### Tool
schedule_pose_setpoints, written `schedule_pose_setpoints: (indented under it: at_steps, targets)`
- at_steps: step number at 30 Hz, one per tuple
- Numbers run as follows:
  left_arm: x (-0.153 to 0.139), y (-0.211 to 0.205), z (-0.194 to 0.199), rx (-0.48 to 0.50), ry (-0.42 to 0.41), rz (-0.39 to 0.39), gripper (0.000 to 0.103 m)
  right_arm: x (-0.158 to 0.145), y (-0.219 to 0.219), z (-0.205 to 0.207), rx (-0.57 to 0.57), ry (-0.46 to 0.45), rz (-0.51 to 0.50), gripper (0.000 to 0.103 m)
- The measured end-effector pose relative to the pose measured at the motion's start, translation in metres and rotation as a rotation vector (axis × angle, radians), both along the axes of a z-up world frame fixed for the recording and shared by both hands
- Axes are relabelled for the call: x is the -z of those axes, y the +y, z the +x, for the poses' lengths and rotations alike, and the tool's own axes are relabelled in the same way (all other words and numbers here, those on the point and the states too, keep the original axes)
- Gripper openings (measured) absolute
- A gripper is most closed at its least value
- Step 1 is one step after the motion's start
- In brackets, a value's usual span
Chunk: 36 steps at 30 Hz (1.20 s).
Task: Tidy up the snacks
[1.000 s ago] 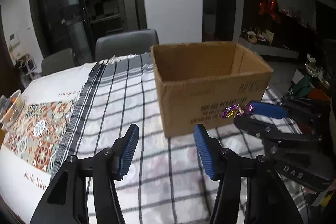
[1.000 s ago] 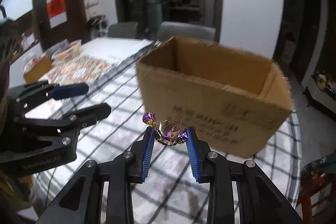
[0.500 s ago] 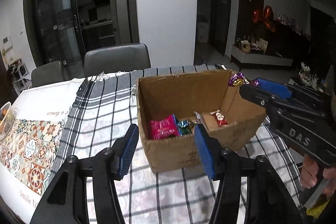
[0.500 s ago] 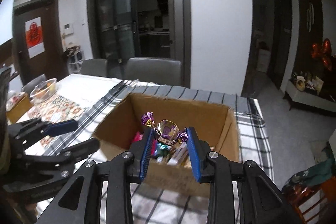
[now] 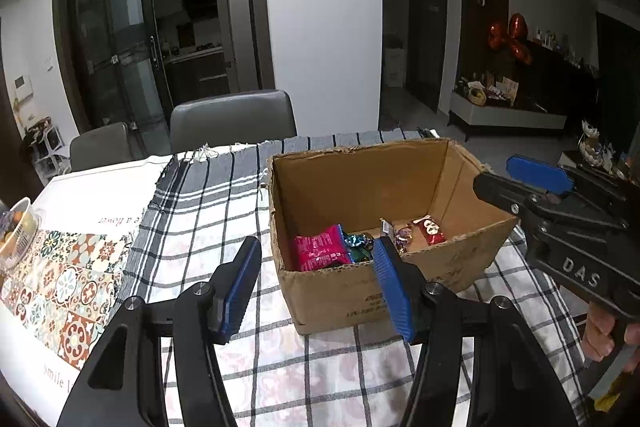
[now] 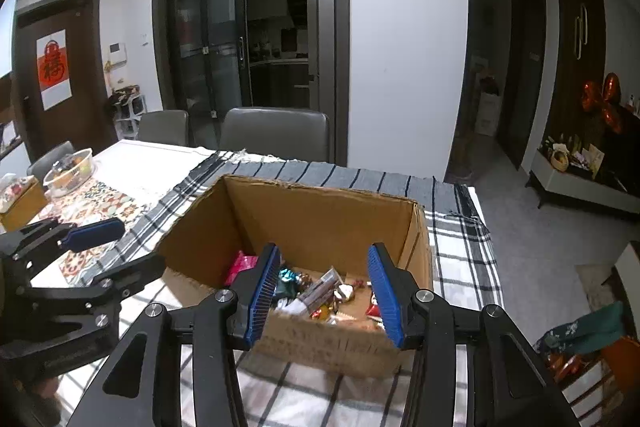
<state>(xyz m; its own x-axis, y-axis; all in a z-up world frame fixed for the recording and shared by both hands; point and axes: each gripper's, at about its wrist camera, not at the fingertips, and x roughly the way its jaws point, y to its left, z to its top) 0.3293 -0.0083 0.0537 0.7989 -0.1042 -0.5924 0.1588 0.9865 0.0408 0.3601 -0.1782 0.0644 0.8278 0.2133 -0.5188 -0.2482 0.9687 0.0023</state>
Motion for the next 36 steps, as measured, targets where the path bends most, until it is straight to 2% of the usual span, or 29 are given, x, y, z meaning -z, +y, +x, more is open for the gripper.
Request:
schedule_pose_setpoints:
  at_steps: [8, 11, 16, 18, 19, 24, 36]
  targets:
    - [-0.023, 0.001, -0.047, 0.0, -0.081, -0.002, 0.07, -0.019, -0.002, -0.062, 0.026, -0.076, 0.015, 0.047]
    - [-0.031, 0.003, -0.071, -0.005, -0.109, -0.017, 0.078, -0.024, -0.003, -0.086, 0.045, -0.099, 0.019, 0.063]
    - [-0.037, 0.007, -0.107, -0.015, -0.157, -0.015, 0.087, -0.031, -0.004, -0.129, 0.082, -0.142, 0.022, 0.064]
    - [-0.039, 0.008, -0.119, -0.016, -0.168, -0.017, 0.09, -0.032, -0.006, -0.14, 0.1, -0.149, 0.025, 0.075]
    - [-0.04, 0.009, -0.127, -0.013, -0.173, -0.018, 0.092, -0.033, -0.007, -0.149, 0.114, -0.151, 0.031, 0.077]
    - [-0.044, 0.012, -0.161, -0.016, -0.207, -0.006, 0.1, -0.033, -0.009, -0.183, 0.137, -0.154, 0.057, 0.078]
    - [-0.04, 0.016, -0.225, -0.014, -0.222, -0.01, 0.101, -0.015, -0.011, -0.251, 0.181, -0.148, 0.059, 0.078]
